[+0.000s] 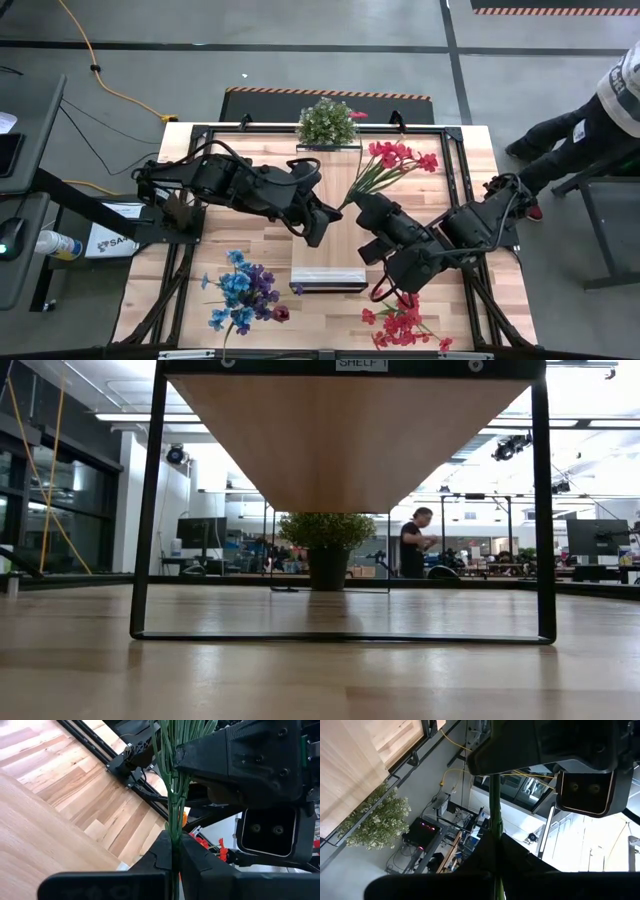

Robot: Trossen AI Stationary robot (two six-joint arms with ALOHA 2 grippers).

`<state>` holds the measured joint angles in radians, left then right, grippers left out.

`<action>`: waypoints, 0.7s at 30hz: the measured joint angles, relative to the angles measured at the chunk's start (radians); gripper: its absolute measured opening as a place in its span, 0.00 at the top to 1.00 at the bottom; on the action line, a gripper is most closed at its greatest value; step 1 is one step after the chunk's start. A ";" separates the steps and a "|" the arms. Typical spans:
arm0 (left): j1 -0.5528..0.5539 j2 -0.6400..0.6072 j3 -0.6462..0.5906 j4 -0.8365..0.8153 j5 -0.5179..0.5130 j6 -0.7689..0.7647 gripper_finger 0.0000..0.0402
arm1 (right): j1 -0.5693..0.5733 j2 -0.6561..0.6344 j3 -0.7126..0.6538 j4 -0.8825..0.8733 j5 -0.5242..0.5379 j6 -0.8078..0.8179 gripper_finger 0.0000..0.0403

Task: Pick and place flowers into a vace then onto a shelf
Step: Put the red flowers into the right transparent vase

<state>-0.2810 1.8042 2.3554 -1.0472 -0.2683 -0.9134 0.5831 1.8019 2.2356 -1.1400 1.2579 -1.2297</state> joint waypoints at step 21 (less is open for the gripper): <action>0.001 0.000 0.000 -0.041 -0.098 0.027 0.89 | 0.002 0.000 0.000 0.000 0.012 0.122 0.76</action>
<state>-0.2804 1.8042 2.3550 -1.0877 -0.3660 -0.8864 0.5853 1.8015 2.2356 -1.1400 1.2701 -1.1079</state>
